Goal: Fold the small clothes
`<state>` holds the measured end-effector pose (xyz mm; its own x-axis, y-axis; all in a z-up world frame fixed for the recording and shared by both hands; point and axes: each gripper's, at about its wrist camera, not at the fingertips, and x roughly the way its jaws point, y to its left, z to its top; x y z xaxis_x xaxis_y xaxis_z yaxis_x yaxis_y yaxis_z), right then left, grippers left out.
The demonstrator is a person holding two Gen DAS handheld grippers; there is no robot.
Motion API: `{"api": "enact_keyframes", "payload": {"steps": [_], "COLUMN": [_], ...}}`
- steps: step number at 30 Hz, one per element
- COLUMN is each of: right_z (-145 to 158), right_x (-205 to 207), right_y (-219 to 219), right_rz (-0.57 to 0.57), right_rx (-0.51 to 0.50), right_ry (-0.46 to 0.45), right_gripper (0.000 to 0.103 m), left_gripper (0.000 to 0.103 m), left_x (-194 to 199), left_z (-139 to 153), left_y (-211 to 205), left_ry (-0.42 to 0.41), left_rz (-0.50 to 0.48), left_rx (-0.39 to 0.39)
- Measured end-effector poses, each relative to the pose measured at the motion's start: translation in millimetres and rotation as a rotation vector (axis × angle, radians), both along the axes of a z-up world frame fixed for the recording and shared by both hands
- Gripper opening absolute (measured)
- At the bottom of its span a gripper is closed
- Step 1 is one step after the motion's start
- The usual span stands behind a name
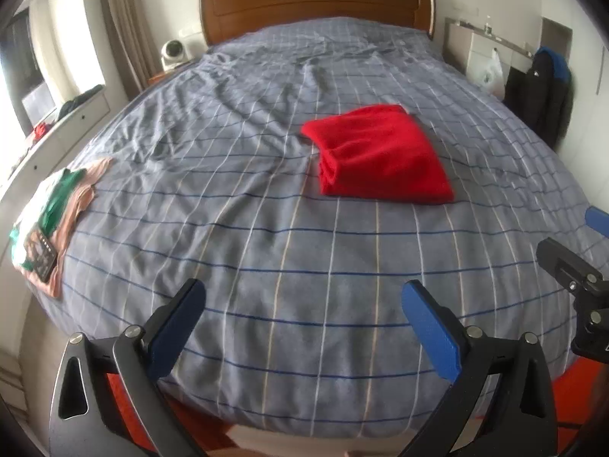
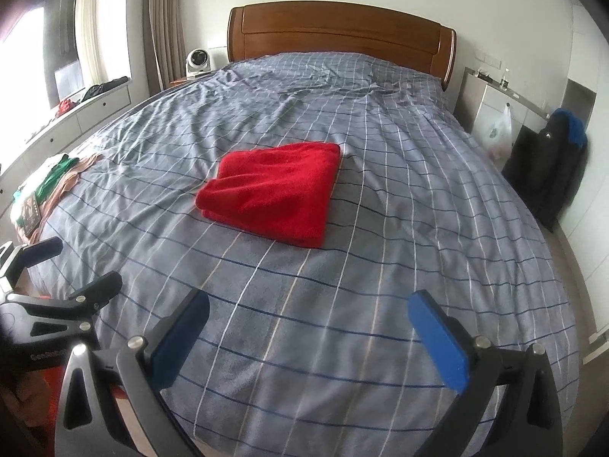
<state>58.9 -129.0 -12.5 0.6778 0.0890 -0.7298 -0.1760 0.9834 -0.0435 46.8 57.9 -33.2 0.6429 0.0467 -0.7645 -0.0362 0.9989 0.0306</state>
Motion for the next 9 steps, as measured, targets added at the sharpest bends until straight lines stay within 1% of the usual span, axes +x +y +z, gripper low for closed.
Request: {"api": "enact_keyframes", "payload": {"steps": [4, 9], "right_z": [-1.0, -0.8], "right_x": [0.0, 0.0], "right_y": [-0.8, -2.0], "right_rz": [-0.01, -0.011], "right_rx": [-0.004, -0.003], "right_ry": [0.002, 0.0], "right_gripper": [0.103, 0.103], "left_gripper": [0.103, 0.103], "left_x": [-1.5, -2.5], "left_z": [0.9, 2.2], "left_y": [1.4, -1.4], "left_ry": [-0.011, -0.027], "left_rz": [-0.004, -0.001], "left_rx": [-0.024, -0.005]}}
